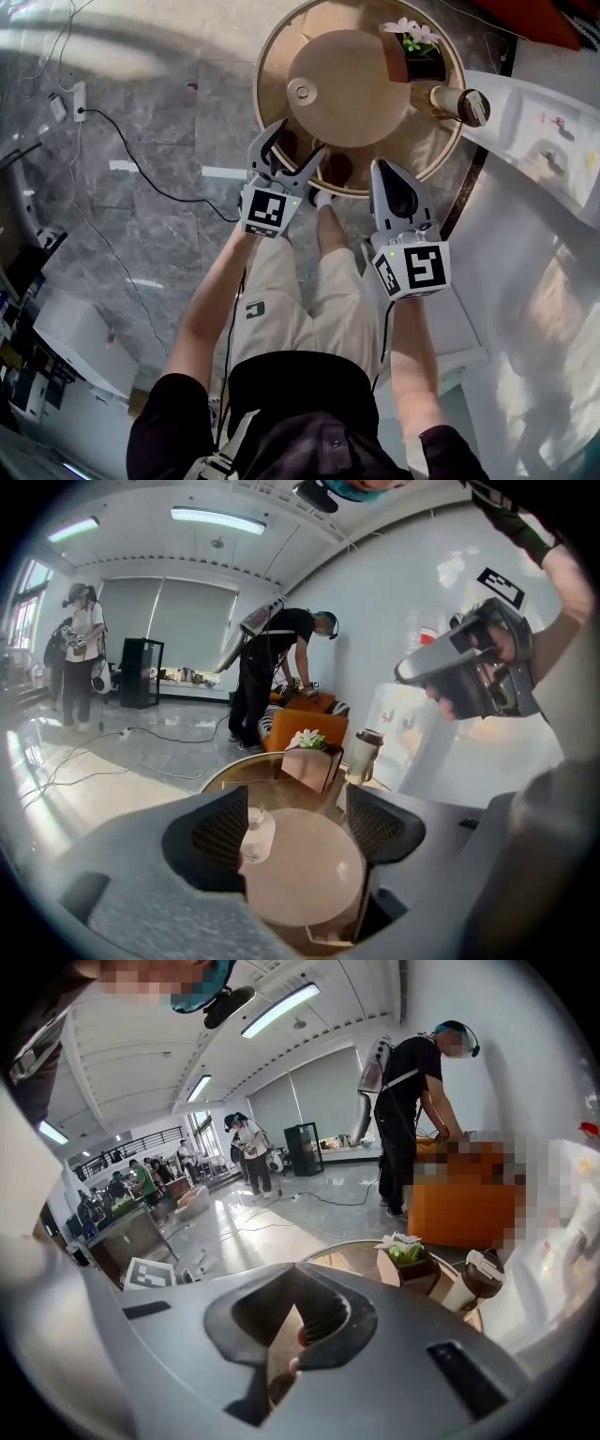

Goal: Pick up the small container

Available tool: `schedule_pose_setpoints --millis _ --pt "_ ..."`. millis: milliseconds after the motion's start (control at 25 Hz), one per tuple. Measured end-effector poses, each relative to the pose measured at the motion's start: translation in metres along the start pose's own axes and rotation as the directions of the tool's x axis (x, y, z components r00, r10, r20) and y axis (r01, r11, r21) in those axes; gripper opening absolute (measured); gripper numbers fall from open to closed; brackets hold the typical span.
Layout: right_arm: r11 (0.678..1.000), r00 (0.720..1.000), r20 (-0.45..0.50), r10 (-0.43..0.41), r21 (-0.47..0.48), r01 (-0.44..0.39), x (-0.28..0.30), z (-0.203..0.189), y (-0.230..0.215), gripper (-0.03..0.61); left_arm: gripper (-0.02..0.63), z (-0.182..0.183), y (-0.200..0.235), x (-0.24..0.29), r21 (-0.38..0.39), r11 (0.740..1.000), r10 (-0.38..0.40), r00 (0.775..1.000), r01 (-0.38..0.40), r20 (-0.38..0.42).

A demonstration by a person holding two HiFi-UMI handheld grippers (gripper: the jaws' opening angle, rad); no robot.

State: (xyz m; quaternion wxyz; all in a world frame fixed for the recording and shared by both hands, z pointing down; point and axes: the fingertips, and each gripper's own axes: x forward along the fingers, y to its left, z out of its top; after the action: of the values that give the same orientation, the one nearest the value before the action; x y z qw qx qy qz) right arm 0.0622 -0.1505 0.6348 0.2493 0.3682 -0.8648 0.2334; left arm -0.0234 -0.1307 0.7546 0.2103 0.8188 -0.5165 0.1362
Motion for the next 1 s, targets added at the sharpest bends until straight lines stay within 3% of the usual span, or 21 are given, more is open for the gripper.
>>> schedule_pose_setpoints --millis 320,640,1000 --pt "1.000 0.999 -0.023 -0.025 0.009 0.025 0.040 -0.010 -0.004 0.003 0.357 -0.053 0.039 0.041 0.031 0.999 0.036 0.998 -0.034 -0.060" --pt "0.997 0.996 -0.064 -0.056 0.058 0.060 0.053 -0.031 -0.014 0.003 0.368 -0.106 0.057 0.078 0.038 0.999 0.013 0.990 -0.007 -0.143" --pt "0.993 0.995 -0.082 -0.058 0.100 0.066 0.063 -0.043 -0.028 0.004 0.368 -0.124 0.071 0.110 0.037 0.999 0.008 0.984 -0.002 -0.180"
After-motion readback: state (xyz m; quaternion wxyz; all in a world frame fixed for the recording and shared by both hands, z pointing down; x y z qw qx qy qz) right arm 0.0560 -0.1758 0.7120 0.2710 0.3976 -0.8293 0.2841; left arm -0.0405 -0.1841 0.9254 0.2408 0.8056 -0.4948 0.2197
